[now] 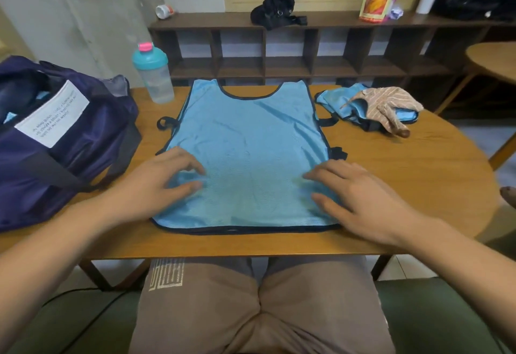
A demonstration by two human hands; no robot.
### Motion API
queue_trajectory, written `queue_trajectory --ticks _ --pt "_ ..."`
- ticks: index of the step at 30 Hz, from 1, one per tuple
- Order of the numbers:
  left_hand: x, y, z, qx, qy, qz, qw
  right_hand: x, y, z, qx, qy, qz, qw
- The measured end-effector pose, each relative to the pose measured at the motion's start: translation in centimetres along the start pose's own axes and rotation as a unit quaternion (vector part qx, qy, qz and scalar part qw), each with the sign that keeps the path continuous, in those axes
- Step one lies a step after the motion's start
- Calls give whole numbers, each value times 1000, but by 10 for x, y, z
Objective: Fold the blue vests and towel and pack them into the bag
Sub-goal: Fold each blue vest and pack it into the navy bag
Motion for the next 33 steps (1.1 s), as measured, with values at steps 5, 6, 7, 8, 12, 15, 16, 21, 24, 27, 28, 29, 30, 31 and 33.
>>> queue_trajectory --ticks 5,6,7,8,12,15,16,21,24,27,28,29,30,31,33 --pt "36 33 -16 -25 27 -24 999 47 41 -36 78 59 -71 993" --pt "44 35 -20 -33 28 -33 999 55 47 -39 90 74 -82 990" --pt "51 35 -24 -42 25 -43 998 61 50 -39 109 85 -94 986" --pt "57 34 -29 -49 21 -50 997 65 52 -37 132 83 -102 983" --pt "65 27 -39 -78 46 -56 994 68 46 -13 211 -3 -98 973" --pt "65 27 -39 -90 53 -58 993 63 39 7 249 -39 -104 962" --pt "65 27 -39 -91 52 -56 993 61 38 11 256 -38 -107 960" --pt "64 25 -35 -101 42 -62 992 53 35 29 262 -41 -93 960" --pt "55 28 -29 -107 36 -74 991 43 40 34 235 -62 -26 970" --pt "39 46 -34 -107 18 -41 993 27 58 38 202 -53 21 978" --pt "33 54 -38 -102 13 -21 994 21 68 39 192 -47 25 980" --pt "28 64 -43 -98 13 -1 995 14 78 40 182 -40 31 982" --pt "22 74 -50 -95 13 20 995 8 90 40 172 -27 37 984" --pt "16 86 -58 -97 10 40 994 2 103 41 165 -4 41 986" --pt "6 109 -77 -113 -9 74 991 -5 132 47 162 39 36 985"
Point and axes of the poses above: each hand's wrist, its own y-axis towards the middle knuckle, its own x-axis out of the palm, z = x × y, the point moved 4 cm from there along y, towards the middle knuckle, and after that the axes turned 14 degrees about x, right-handed, at the moved point
